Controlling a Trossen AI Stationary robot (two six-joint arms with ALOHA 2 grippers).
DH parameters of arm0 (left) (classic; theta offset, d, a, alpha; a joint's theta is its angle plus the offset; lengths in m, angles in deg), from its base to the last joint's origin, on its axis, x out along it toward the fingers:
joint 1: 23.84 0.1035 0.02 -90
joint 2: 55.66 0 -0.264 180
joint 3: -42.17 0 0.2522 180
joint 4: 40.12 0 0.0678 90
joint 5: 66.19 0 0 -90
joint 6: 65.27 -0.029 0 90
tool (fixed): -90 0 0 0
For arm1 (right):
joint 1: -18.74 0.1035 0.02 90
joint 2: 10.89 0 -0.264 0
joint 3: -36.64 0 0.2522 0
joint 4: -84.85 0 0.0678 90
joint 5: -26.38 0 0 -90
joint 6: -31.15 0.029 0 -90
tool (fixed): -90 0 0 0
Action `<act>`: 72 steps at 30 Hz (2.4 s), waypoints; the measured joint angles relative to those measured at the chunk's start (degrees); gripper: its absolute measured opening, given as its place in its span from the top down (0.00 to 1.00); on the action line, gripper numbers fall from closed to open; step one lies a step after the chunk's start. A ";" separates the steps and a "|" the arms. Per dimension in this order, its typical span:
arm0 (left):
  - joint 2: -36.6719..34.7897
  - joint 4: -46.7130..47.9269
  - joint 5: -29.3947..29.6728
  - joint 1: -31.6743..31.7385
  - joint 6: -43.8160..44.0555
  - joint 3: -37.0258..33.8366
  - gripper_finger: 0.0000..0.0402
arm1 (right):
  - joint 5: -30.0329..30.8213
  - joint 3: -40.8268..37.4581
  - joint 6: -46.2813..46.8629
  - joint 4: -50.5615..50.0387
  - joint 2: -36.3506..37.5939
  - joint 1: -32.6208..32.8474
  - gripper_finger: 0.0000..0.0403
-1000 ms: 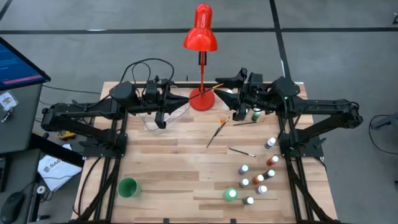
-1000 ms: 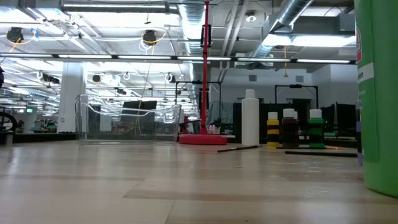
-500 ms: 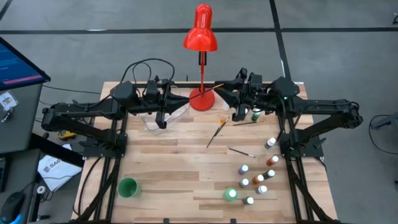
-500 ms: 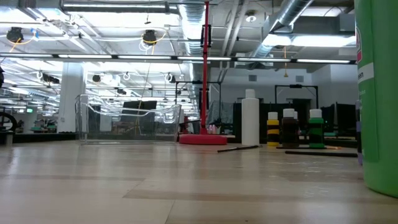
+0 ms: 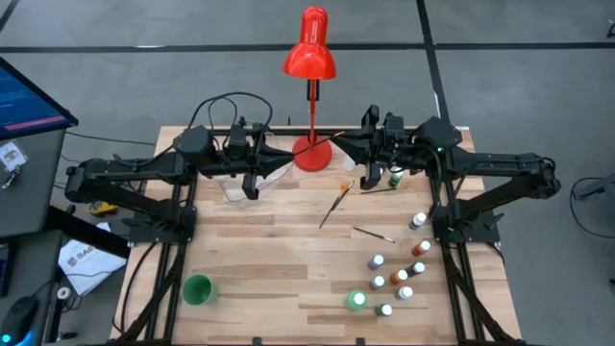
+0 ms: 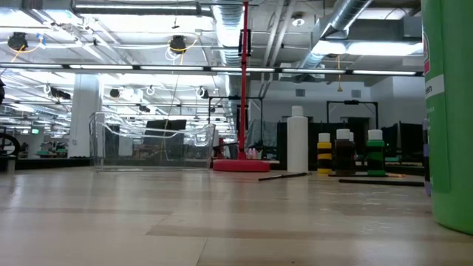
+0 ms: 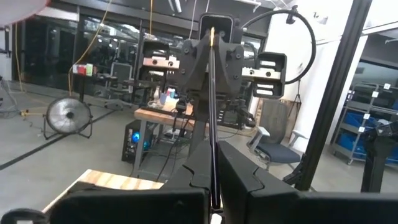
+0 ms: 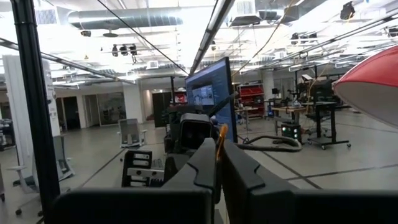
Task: Pick & Place Paint Supplies
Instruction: Put the black paintbrush into the green cup
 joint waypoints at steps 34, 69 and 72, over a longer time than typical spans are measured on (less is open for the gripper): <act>-12.01 6.92 8.97 1.31 -4.20 0.01 0.67 | 3.22 0.02 2.39 -14.37 2.68 1.88 1.00; -21.65 7.59 13.34 0.66 -3.52 0.00 1.00 | -27.01 42.53 3.46 7.94 -60.18 11.40 1.00; -21.97 7.71 13.28 0.66 -3.51 0.00 1.00 | -25.93 47.16 1.92 5.36 -63.88 11.44 1.00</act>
